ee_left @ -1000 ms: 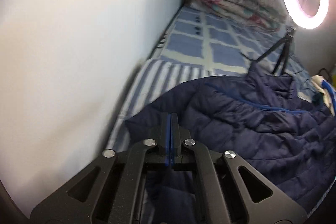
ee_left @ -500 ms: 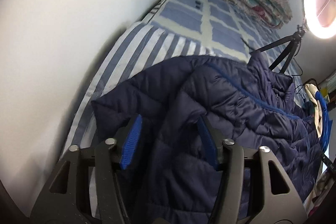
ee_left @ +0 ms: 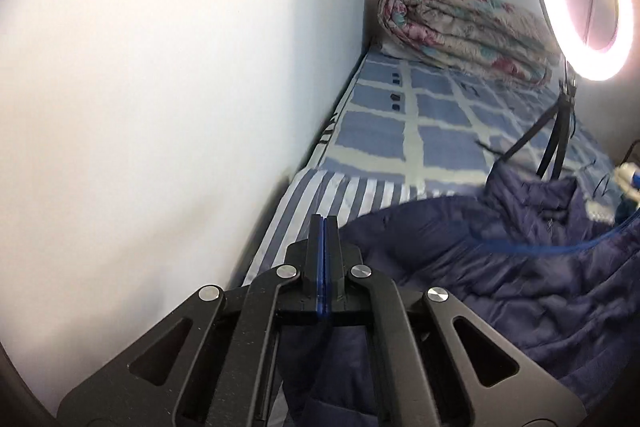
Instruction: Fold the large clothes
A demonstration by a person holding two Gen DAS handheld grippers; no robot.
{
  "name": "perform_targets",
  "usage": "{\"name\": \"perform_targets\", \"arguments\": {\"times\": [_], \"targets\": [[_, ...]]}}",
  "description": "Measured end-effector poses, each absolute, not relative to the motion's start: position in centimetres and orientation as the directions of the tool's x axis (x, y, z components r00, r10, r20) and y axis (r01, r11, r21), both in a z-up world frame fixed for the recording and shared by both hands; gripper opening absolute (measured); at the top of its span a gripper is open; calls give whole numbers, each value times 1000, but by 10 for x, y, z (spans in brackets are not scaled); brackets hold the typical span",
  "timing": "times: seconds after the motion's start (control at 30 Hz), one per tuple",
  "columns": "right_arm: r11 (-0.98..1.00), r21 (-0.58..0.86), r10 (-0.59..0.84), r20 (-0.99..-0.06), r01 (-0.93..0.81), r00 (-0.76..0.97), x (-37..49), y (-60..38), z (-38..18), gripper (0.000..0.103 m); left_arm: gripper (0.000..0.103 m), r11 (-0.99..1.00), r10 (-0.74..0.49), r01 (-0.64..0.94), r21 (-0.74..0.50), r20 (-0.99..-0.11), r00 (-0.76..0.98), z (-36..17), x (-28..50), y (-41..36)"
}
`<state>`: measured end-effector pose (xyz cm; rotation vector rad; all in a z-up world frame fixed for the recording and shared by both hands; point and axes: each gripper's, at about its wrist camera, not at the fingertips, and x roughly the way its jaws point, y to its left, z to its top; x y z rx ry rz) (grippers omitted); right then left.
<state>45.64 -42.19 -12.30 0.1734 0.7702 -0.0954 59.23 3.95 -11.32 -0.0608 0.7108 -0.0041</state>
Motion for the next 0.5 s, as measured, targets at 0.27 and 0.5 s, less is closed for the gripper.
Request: {"name": "perform_targets", "arguments": {"times": [0.27, 0.5], "targets": [[986, 104, -7, -756, 132, 654, 473, -413, -153, 0, 48, 958, -273, 75, -278, -798, 537, -154, 624, 44], [978, 156, 32, -764, 138, 644, 471, -421, -163, 0, 58, 917, -373, 39, -398, -815, 444, -184, 633, 51]]}}
